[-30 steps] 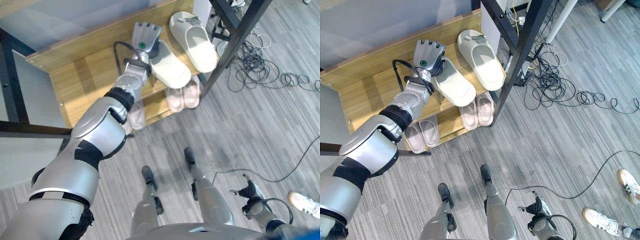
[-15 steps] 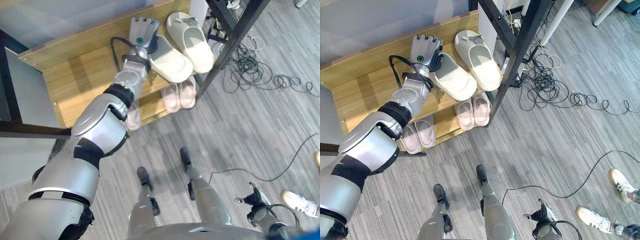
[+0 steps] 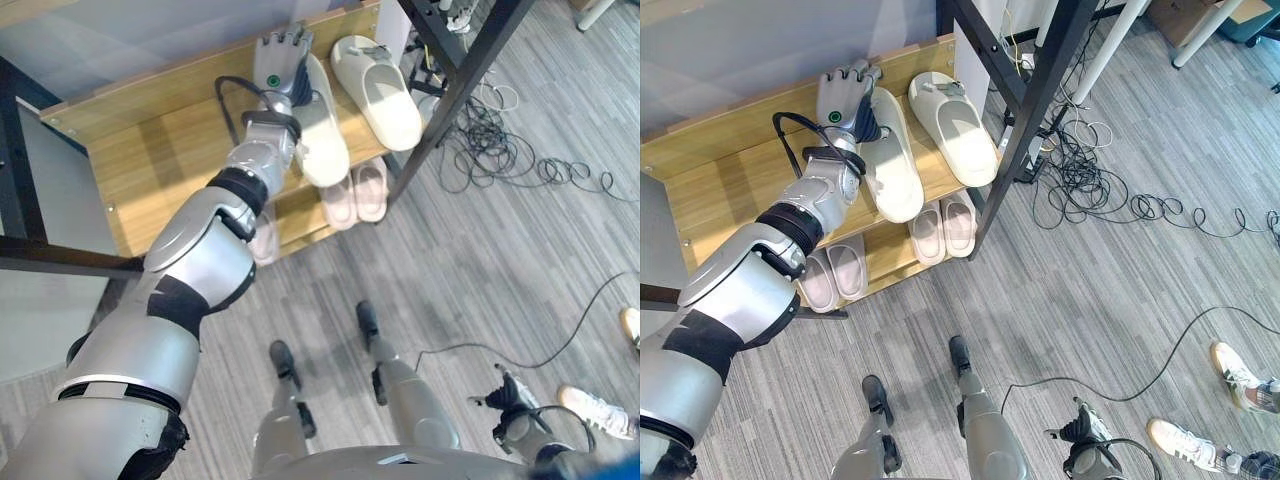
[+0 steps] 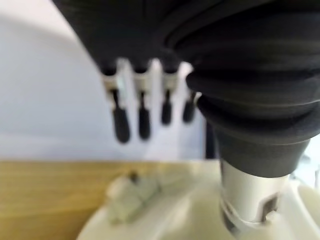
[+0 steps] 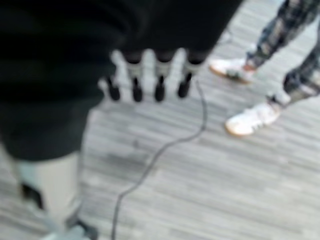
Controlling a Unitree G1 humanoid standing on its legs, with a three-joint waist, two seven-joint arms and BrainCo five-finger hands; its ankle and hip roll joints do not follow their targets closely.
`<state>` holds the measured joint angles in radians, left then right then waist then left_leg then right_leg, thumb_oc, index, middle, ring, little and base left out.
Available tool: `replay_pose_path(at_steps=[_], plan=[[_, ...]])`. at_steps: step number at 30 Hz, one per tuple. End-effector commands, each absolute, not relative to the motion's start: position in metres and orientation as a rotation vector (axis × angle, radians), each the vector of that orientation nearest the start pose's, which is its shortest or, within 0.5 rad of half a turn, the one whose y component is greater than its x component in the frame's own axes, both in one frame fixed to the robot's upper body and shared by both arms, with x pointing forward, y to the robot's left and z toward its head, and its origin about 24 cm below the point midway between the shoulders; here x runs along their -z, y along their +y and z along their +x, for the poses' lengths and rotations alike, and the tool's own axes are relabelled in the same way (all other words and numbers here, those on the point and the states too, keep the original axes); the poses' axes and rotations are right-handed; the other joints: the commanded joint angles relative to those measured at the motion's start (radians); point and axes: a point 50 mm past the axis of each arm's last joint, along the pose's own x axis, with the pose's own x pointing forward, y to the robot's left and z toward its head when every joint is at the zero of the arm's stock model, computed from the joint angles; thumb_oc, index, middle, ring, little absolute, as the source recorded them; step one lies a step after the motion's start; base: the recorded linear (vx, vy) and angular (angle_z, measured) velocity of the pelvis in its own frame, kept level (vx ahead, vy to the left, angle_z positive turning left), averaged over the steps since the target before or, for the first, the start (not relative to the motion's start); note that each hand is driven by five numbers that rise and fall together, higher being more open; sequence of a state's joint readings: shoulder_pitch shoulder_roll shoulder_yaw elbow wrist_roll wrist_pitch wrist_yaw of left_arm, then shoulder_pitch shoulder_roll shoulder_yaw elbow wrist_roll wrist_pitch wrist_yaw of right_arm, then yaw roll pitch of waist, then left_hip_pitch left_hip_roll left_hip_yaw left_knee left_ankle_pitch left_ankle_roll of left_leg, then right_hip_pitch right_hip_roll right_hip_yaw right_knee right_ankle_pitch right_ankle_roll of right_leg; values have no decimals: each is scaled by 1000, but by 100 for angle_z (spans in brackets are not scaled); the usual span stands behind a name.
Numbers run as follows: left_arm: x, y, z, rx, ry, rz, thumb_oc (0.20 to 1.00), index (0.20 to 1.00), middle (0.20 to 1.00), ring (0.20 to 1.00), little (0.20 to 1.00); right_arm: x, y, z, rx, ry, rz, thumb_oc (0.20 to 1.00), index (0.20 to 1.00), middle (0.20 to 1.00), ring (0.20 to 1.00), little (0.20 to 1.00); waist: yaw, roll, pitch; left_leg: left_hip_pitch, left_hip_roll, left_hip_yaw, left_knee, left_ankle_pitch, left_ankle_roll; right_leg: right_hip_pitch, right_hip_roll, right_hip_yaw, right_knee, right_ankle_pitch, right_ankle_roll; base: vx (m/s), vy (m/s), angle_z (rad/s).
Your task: Arrange the slippers neatly on the shoe rack.
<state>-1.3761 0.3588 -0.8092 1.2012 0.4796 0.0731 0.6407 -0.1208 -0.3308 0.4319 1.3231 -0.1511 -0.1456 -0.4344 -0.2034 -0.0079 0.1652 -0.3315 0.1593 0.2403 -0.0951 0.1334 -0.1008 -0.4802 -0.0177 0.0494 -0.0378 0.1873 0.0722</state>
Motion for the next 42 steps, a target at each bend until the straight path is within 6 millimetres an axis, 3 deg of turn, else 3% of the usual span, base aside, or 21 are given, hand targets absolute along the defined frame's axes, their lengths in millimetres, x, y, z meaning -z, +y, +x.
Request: replay_pose_path(at_steps=[1, 4, 7, 12, 13, 14, 20, 21, 26, 29, 33, 42], plan=[[-334, 122, 411, -581, -787, 1271, 1000, 1000, 1000, 1000, 1000, 126, -291, 136, 142, 931, -983, 1000, 1000, 1000, 1000, 1000, 15, 66, 100, -23, 35, -33, 8, -3, -36, -54, -34, -99, 99, -112, 67, 0, 0, 0], [-329, 115, 411, -538, -792, 1211, 1000, 1000, 1000, 1000, 1000, 125, -293, 135, 150, 939, -975, 1000, 1000, 1000, 1000, 1000, 20, 76, 98, -17, 31, -39, 8, -5, -35, -45, -38, -106, 103, -117, 66, -5, 4, 4], [-311, 104, 411, -422, -751, 1008, 1000, 1000, 1000, 1000, 1000, 125, -294, 137, 162, 948, -954, 1000, 1000, 1000, 1000, 1000, 33, 86, 102, -8, 22, -49, 8, -5, -35, -22, -44, -124, 100, -122, 66, -28, 7, 6], [-295, 105, 411, -355, -719, 922, 1000, 1000, 1000, 1000, 1000, 125, -295, 134, 180, 964, -932, 1000, 1000, 1000, 1000, 1000, 46, 92, 109, -5, 17, -56, 8, -4, -34, -12, -51, -134, 98, -121, 65, -36, 7, 9], [-276, 108, 410, -305, -666, 761, 1000, 1000, 1000, 1000, 1000, 127, -294, 131, 194, 977, -903, 1000, 1000, 1000, 1000, 1000, 52, 96, 112, 0, 13, -59, 8, -4, -33, -1, -55, -141, 97, -124, 65, -38, -1, 12], [-275, 108, 410, -305, -665, 761, 1000, 1000, 1000, 1000, 1000, 127, -294, 131, 194, 978, -904, 1000, 1000, 1000, 1000, 1000, 52, 97, 112, 0, 13, -59, 8, -4, -34, -1, -55, -141, 96, -124, 65, -30, 4, 9], [-190, 126, 406, -156, -394, 511, 1000, 1000, 1000, 1000, 1000, 131, -297, 118, 237, 1039, -845, 1000, 1000, 1000, 1000, 1000, 74, 123, 98, 23, -2, -71, 8, 0, -29, 35, -66, -152, 99, -130, 59, -7, 25, 14], [-190, 126, 406, -156, -394, 511, 1000, 1000, 1000, 1000, 1000, 131, -297, 118, 237, 1039, -845, 1000, 1000, 1000, 1000, 1000, 74, 123, 98, 23, -2, -71, 8, 0, -29, 35, -66, -152, 99, -130, 59, -11, 25, 9], [-153, 120, 399, -88, -271, 390, 1000, 1000, 1000, 1000, 1000, 127, -305, 120, 254, 1047, -879, 1000, 1000, 1000, 1000, 1000, 81, 142, 86, 34, -8, -82, 8, 0, -25, 47, -72, -157, 112, -139, 53, -11, 10, 8], [-145, 116, 396, -66, -256, 372, 1000, 1000, 1000, 1000, 1000, 126, -305, 122, 249, 1042, -886, 1000, 1000, 1000, 1000, 1000, 84, 147, 83, 37, -9, -86, 8, 0, -22, 48, -72, -153, 118, -143, 52, 2, 11, 7], [-144, 104, 387, -32, -286, 211, 1000, 1000, 1000, 1000, 1000, 128, -299, 122, 239, 1040, -869, 1000, 1000, 1000, 1000, 1000, 88, 153, 74, 42, -10, -87, 8, 0, -21, 51, -70, -153, 123, -148, 50, 0, 0, 0], [-143, 81, 381, 35, -299, 131, 1000, 1000, 1000, 1000, 1000, 132, -288, 126, 214, 1023, -830, 1000, 1000, 1000, 1000, 1000, 83, 152, 63, 40, -7, -82, 8, 2, -19, 40, -64, -142, 126, -149, 47, 2, -2, -1]])
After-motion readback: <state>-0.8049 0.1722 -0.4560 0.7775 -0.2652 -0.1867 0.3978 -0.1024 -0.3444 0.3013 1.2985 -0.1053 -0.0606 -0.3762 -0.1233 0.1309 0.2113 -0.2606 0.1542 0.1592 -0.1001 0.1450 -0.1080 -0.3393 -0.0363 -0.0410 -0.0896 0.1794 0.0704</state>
